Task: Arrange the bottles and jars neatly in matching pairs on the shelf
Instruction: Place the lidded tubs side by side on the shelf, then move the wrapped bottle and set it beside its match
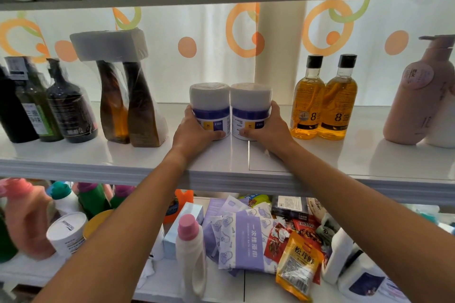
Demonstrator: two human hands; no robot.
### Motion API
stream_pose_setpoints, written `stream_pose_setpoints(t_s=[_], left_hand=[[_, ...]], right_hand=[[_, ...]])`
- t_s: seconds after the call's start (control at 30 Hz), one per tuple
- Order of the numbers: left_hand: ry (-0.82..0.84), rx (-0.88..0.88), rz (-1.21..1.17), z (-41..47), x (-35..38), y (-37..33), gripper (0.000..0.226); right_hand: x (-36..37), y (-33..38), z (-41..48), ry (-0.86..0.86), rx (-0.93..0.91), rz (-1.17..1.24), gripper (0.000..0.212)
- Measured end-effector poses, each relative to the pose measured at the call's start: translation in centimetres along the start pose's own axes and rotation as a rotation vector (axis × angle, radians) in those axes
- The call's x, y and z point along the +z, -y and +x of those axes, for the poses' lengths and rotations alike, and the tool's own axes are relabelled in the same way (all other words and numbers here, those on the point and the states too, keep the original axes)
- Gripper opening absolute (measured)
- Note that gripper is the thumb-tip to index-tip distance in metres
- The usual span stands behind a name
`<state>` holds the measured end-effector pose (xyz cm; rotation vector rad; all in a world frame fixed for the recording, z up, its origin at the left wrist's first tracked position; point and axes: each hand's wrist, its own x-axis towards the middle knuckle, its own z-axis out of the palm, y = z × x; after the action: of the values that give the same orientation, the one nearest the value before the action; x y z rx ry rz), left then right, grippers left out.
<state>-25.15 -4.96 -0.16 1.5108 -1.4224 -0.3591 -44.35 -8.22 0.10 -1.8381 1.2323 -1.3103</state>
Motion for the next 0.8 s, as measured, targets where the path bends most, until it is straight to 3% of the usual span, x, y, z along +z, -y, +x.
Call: stream_pose_setpoints(t_s=[0.8], left_hand=[[0.002,0.008,0.000,0.1,0.1,0.3,0.089]], right_hand=[[0.5,-1.6,1.6,-0.059,0.002,-0.068,0.096]])
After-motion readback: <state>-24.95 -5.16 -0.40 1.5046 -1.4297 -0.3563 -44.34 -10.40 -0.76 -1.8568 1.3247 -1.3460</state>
